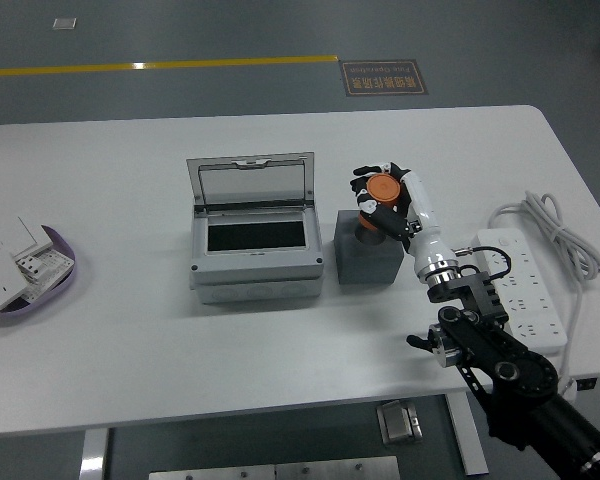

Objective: Pick up the cylinder from the cube,place it in the box,flap close box

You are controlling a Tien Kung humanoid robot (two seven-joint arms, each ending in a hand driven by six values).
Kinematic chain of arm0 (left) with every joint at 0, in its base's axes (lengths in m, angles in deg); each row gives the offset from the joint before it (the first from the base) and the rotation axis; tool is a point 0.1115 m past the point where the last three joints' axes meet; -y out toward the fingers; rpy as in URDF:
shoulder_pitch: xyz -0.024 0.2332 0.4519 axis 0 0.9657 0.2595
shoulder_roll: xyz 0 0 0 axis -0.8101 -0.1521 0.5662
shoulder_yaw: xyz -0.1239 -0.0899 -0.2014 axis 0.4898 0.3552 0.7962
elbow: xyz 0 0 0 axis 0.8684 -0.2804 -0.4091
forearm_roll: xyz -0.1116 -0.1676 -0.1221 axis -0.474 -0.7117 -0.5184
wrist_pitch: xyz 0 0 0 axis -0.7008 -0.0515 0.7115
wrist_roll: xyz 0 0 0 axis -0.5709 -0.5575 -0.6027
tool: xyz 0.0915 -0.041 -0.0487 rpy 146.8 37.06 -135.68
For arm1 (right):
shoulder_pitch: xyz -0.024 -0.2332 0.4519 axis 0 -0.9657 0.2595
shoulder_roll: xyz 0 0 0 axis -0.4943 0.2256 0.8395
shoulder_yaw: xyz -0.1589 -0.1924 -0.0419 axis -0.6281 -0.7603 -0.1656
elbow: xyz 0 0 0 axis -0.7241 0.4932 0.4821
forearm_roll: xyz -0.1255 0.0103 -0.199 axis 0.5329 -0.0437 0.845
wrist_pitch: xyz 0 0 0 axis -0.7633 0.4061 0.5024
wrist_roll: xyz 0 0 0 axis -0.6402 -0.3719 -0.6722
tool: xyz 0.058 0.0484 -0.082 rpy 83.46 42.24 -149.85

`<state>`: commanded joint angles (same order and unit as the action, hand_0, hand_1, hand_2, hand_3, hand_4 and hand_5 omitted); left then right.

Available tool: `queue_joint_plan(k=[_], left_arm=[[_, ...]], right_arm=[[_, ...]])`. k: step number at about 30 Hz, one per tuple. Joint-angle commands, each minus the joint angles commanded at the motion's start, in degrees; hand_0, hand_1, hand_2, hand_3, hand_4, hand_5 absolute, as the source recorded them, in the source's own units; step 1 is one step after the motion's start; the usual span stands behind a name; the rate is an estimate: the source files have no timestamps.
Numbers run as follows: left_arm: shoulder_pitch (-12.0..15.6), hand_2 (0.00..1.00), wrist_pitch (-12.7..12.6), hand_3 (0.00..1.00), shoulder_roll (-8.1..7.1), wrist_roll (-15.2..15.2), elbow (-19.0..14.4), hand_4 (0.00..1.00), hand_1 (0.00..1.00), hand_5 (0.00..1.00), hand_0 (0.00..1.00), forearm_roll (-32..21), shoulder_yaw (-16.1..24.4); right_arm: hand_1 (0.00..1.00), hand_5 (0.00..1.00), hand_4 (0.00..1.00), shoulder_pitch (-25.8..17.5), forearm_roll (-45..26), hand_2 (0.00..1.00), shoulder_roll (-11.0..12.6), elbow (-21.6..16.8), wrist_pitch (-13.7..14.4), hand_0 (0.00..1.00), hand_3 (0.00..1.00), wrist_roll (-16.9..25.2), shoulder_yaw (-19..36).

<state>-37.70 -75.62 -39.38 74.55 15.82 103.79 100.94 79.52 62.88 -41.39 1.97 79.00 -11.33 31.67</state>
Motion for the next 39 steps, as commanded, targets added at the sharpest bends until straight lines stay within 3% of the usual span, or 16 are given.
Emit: queue_joint_plan(k=[7, 8, 13, 14, 23, 28, 34, 39], left_arm=[[0.08, 0.557, -0.03, 0.599, 0.08, 0.06, 0.0, 0.659, 0.582, 0.251, 0.604, -0.1, -0.02], [0.11, 0.558, -0.02, 0.599, 0.1, 0.09, 0.0, 0.659, 0.582, 0.251, 0.604, -0.08, -0.03], [0.07, 0.558, -0.01, 0.599, 0.04, 0.25, 0.0, 0.659, 0.582, 0.251, 0.604, 0.3, 0.2], [0.07, 0.558, -0.02, 0.599, 0.02, 0.28, 0.0, 0.659, 0.582, 0.251, 0.604, 0.33, 0.22], [-0.01, 0.558, 0.04, 0.6, -0.23, 0.58, 0.0, 0.661, 0.582, 0.255, 0.604, 1.05, 0.64], [-0.13, 0.558, 0.14, 0.6, -0.47, 0.73, 0.0, 0.665, 0.582, 0.263, 0.604, 1.49, 0.81], [-0.24, 0.558, 0.25, 0.6, -0.6, 0.85, 0.0, 0.665, 0.582, 0.268, 0.603, 1.98, 1.09], [-0.28, 0.559, 0.32, 0.6, -0.63, 0.89, 0.0, 0.666, 0.582, 0.269, 0.604, 2.26, 1.29]], right_arm=[[0.39, 0.002, 0.002, 1.51, 4.77, 0.357, -0.11, -5.98, 1.8, 0.375, 0.293, -3.77, -3.8], [0.339, 0.002, 0.002, 1.99, 6.03, 0.336, -0.42, -6.63, 1.99, 0.305, 0.278, -4.88, -4.74], [0.339, 0.002, 0.002, 5.3, 12.1, 0.336, -1.87, -7.13, 2.5, 0.305, 0.278, -9.95, -9.24], [0.165, 0.002, 0.002, 6.33, 13.74, 0.294, -2.04, -6.93, 2.42, 0.002, 0.247, -11.27, -10.15], [0.124, 0.002, 0.002, 14.94, 29.93, 0.265, -2.35, -4.63, -1.91, 0.002, 0.225, -23.49, -17.8], [0.12, 0.002, 0.002, 16.82, 36.11, 0.269, -2.35, -3.58, -4.47, 0.002, 0.226, -28.16, -20.78], [0.123, 0.002, 0.002, 18.26, 42.38, 0.278, -2.35, -2.09, -8.24, 0.002, 0.231, -30.57, -22.1], [0.164, 0.002, 0.002, 18.62, 45.26, 0.301, -2.35, -1.61, -10.55, 0.002, 0.262, -29.88, -21.83]])
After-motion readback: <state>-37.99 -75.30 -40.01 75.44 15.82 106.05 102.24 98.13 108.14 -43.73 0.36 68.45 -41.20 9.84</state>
